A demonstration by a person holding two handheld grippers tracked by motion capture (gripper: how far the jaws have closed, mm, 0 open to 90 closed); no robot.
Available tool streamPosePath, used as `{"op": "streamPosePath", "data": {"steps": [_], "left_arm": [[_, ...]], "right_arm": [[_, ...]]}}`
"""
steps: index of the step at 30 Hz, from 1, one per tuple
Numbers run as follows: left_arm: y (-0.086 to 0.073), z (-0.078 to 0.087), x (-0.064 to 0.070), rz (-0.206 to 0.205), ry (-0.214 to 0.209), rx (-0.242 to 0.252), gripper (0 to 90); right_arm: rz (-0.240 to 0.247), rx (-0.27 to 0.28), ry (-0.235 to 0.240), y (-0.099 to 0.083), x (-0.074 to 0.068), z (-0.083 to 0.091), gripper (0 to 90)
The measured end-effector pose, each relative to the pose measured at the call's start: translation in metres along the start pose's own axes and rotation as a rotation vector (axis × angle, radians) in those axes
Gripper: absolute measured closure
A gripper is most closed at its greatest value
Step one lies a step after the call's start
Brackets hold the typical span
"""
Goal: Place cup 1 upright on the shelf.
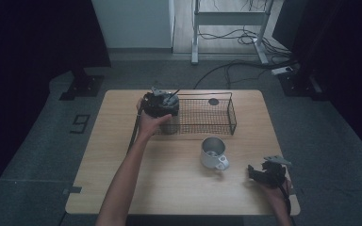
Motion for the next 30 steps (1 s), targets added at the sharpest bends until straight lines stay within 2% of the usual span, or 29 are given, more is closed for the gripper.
{"op": "streamPosePath", "data": {"steps": [9, 18, 21, 30], "left_arm": [[0.002, 0.017, 0.003, -0.003, -0.008, 0.019, 2.8], [-0.003, 0.031, 0.005, -0.006, -0.023, 0.024, 2.6], [-0.005, 0.037, 0.006, 0.001, -0.044, 0.026, 2.6], [-0.019, 0.055, 0.017, -0.013, -0.09, 0.02, 3.0]], "right_arm": [[0.001, 0.0, 0.001, 0.001, 0.0, -0.001, 13.0], [0.001, -0.002, 0.0, 0.001, 0.0, -0.001, 13.0], [0.001, -0.002, -0.001, 0.001, 0.0, -0.001, 13.0], [0.0, -0.001, -0.001, 0.001, 0.0, -0.001, 13.1]]}}
Point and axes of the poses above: each handheld gripper's, and its own axes: z roughly backward along the jaws, y roughly out of its top, x roughly to its right, the point moved 6 cm from there along -z, roughly forward along the jaws, and after that the axes turned 9 degrees about -y, right-handed, at the moved point
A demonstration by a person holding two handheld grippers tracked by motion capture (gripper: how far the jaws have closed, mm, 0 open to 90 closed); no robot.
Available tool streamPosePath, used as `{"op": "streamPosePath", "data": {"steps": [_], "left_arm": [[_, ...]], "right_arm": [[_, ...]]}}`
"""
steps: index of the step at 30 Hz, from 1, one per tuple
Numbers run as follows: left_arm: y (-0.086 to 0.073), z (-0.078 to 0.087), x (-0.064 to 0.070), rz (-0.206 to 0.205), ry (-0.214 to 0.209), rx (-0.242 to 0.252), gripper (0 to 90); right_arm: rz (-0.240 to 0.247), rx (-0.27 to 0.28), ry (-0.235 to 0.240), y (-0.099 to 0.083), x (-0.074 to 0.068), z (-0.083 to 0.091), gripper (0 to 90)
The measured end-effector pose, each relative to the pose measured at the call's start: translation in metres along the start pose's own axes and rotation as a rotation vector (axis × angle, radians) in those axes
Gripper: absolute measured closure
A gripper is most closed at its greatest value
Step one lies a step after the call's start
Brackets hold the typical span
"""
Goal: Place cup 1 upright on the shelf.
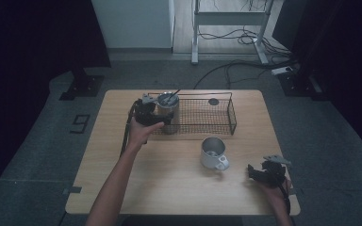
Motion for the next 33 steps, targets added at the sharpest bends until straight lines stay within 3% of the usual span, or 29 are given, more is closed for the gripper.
{"op": "streamPosePath", "data": {"steps": [10, 17, 25, 33], "left_arm": [[-0.018, 0.023, 0.015, -0.014, -0.012, 0.017, 4.1], [-0.033, 0.038, 0.021, -0.043, 0.008, 0.009, 4.3], [-0.059, 0.057, 0.022, -0.019, -0.002, 0.026, 4.9], [-0.092, 0.071, 0.017, -0.013, 0.022, 0.024, 6.1]], "right_arm": [[0.003, 0.003, 0.001, -0.001, 0.0, 0.001, 13.4], [-0.001, 0.0, 0.001, -0.001, 0.0, 0.001, 13.4], [0.0, 0.0, 0.001, -0.001, 0.0, 0.001, 13.4], [0.0, 0.0, 0.001, -0.001, 0.0, 0.001, 13.4]]}}
Point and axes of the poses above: each handheld gripper's, and its own axes: z roughly backward along the jaws, y roughly out of its top, x roughly to its right, the point moved 6 cm from there along -z, roughly forward along the jaws, and after that the axes turned 9 degrees about -y, right-handed, at the moved point
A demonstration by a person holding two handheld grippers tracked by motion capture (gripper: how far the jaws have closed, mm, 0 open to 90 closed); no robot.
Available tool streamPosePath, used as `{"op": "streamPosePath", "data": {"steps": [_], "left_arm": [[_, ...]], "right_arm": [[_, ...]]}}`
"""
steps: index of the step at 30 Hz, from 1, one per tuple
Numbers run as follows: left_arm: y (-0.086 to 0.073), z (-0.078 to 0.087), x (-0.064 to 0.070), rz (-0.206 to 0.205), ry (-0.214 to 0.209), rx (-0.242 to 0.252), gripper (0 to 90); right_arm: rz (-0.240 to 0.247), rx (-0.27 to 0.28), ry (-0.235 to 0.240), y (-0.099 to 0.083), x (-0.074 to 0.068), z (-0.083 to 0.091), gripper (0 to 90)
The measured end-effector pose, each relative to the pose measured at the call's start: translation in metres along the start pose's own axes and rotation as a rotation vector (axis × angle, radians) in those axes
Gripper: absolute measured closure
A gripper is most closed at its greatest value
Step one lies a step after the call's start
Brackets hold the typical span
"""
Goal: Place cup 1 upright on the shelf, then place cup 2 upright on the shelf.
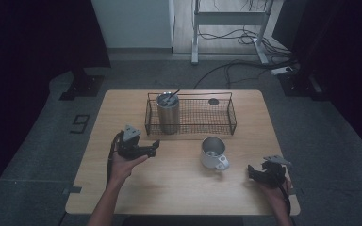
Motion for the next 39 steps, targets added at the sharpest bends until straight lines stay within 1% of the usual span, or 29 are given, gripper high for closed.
{"op": "streamPosePath", "data": {"steps": [6, 12, 18, 21, 28, 31, 33, 36, 39], "left_arm": [[-0.022, 0.007, -0.001, -0.002, 0.012, -0.009, 6.2], [-0.041, 0.009, 0.001, 0.012, -0.007, -0.022, 6.2], [-0.058, 0.008, 0.0, 0.031, -0.018, -0.037, 6.2], [-0.061, 0.008, 0.0, 0.023, -0.022, -0.051, 6.2], [-0.063, 0.003, 0.001, 0.025, -0.023, -0.061, 6.4], [-0.065, 0.003, 0.001, 0.027, -0.026, -0.066, 6.4], [-0.065, 0.003, 0.0, 0.036, -0.029, -0.065, 6.3], [-0.066, 0.003, -0.001, 0.04, -0.031, -0.063, 6.4], [-0.065, 0.002, 0.0, 0.043, -0.032, -0.061, 6.4]], "right_arm": [[0.0, 0.0, 0.0, 0.0, 0.0, 0.0, 13.4], [0.0, 0.0, 0.0, 0.0, 0.0, 0.0, 13.4], [0.0, 0.0, 0.0, 0.0, 0.0, 0.0, 13.3], [-0.001, 0.0, 0.0, 0.0, 0.0, 0.0, 13.3], [-0.001, 0.0, 0.0, 0.0, 0.0, 0.0, 13.3], [0.001, 0.017, -0.004, 0.001, 0.0, 0.001, 13.3], [-0.001, 0.036, 0.002, 0.002, -0.001, 0.003, 13.2], [-0.008, 0.051, 0.026, 0.005, -0.003, 0.008, 13.2], [-0.011, 0.08, 0.049, 0.01, -0.006, 0.017, 13.2]]}}
Point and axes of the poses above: each handheld gripper's, and its own axes: z roughly backward along the jaws, y roughly out of its top, x roughly to its right, the point moved 6 cm from there along -z, roughly forward along the jaws, and after that the axes turned 9 degrees about -y, right-handed, at the moved point
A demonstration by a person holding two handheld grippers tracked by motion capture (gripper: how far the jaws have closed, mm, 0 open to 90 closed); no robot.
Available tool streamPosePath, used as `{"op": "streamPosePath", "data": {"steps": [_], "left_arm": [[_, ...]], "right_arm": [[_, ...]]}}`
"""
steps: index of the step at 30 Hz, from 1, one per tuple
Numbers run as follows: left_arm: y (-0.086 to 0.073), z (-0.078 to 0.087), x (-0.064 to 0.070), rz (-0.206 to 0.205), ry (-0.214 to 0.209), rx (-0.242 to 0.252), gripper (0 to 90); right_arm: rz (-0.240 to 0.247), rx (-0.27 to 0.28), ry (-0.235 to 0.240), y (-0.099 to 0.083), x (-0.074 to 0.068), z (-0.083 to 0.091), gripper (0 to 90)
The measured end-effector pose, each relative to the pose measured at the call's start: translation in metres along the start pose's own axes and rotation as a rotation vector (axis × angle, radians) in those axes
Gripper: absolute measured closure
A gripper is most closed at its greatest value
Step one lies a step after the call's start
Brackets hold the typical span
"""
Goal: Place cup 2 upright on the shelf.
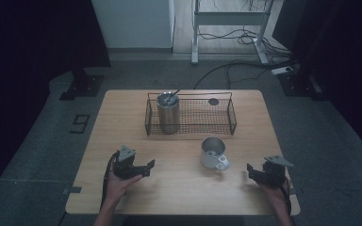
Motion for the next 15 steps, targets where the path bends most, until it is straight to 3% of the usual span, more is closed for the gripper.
{"op": "streamPosePath", "data": {"steps": [9, 15], "left_arm": [[-0.001, -0.003, 0.008, -0.031, -0.009, -0.01, 6.6], [-0.001, -0.003, 0.009, -0.033, -0.004, -0.005, 6.9]], "right_arm": [[-0.047, 0.076, 0.074, 0.016, -0.007, 0.023, 13.5], [-0.038, 0.111, 0.125, 0.025, -0.019, 0.035, 13.6]]}}
Point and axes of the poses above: each handheld gripper's, and its own axes: z roughly backward along the jaws, y roughly out of its top, x roughly to its right, the point moved 6 cm from there along -z, roughly forward along the jaws, and after that the axes turned 9 degrees about -y, right-handed, at the moved point
